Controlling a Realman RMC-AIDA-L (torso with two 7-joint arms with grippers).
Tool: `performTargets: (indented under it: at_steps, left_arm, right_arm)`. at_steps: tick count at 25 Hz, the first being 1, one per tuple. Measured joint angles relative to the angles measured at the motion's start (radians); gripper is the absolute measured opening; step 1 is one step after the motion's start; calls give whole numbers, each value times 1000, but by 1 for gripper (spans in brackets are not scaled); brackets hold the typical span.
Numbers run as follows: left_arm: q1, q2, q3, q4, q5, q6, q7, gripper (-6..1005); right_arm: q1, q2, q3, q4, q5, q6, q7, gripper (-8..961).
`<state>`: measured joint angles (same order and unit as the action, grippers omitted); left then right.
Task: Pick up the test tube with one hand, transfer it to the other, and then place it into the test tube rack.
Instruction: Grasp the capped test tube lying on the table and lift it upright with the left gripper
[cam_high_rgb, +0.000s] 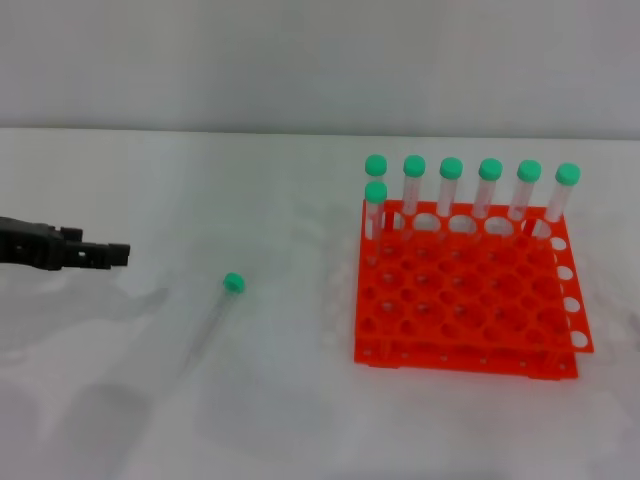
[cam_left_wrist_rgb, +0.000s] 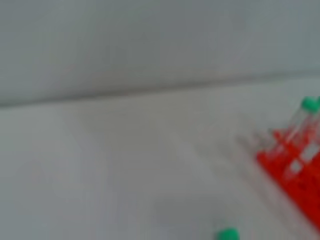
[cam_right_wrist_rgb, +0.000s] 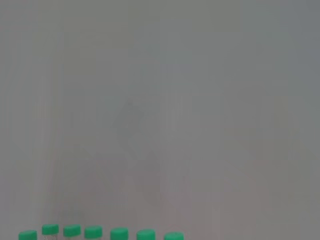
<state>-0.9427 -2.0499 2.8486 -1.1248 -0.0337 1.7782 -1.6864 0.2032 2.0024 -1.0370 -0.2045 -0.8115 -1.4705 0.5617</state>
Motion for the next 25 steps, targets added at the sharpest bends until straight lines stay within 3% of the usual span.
performTargets:
  at_steps: [7,12,25]
  left_arm:
    - [-156,19,1,27,239,-9,-104,891]
    - [-250,21,1,121,399,-30,-206,890]
    - [-317,23,2,416,658,-224,-483,890]
  right_arm:
    - [-1,-2,0,-1,0,5,-11,798]
    - [-3,-5,0,-3,0,-2,-15,798]
    - [-18,-3,2,-2,0,-3,-18,798]
